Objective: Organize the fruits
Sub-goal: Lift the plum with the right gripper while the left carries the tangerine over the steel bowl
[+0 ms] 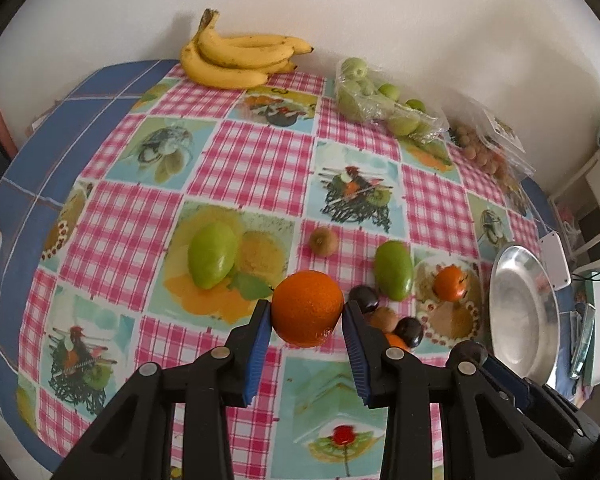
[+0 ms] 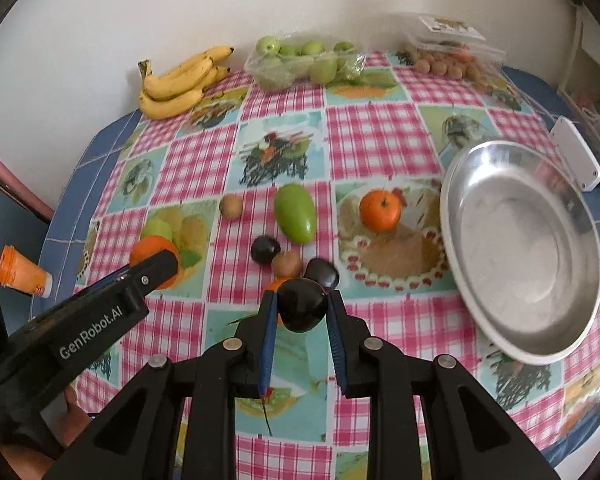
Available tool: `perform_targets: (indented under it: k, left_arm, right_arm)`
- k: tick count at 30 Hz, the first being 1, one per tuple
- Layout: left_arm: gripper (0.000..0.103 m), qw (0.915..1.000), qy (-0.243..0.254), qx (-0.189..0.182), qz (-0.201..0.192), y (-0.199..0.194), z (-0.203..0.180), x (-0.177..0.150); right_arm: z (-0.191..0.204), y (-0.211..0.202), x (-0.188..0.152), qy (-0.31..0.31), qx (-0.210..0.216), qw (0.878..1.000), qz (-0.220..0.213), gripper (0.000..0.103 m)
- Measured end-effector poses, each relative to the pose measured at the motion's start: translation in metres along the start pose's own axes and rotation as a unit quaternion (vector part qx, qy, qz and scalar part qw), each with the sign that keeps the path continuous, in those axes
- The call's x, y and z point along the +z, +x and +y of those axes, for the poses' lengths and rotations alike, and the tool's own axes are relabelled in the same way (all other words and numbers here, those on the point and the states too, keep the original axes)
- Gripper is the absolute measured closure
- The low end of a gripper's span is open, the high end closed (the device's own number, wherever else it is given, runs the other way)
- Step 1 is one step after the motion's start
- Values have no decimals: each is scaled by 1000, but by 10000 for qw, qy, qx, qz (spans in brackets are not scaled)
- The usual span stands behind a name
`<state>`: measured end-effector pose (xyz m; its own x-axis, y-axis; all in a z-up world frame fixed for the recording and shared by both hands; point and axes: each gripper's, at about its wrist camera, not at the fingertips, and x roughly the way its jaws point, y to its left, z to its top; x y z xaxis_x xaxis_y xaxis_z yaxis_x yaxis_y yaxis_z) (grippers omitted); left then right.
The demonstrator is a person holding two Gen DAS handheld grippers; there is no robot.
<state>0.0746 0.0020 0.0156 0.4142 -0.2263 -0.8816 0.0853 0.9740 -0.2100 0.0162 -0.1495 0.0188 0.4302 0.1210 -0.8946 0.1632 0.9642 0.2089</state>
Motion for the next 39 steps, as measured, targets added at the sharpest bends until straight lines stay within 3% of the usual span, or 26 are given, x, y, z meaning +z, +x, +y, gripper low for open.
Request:
perform_targets:
  k: [13,20,33,39]
  left_arm:
    - [64,9989,469,-46,-24,5,-67,20]
    - [64,9964,814,-242,63,14,-113,19]
    - [64,9804,1849,-599,331,41,-215,-4]
    - [64,9735,2114,-702,510,63,-245,-16]
  right_arm:
    - [-46,-9,31,354,-126,9991,-175,77]
    - [-96,-16,35,749,-467,9957,-272,77]
    - [-194,-23,27,1738,-761,9814,-302,77]
    - [-226,-25,21,2111,-879,9731,-292,77]
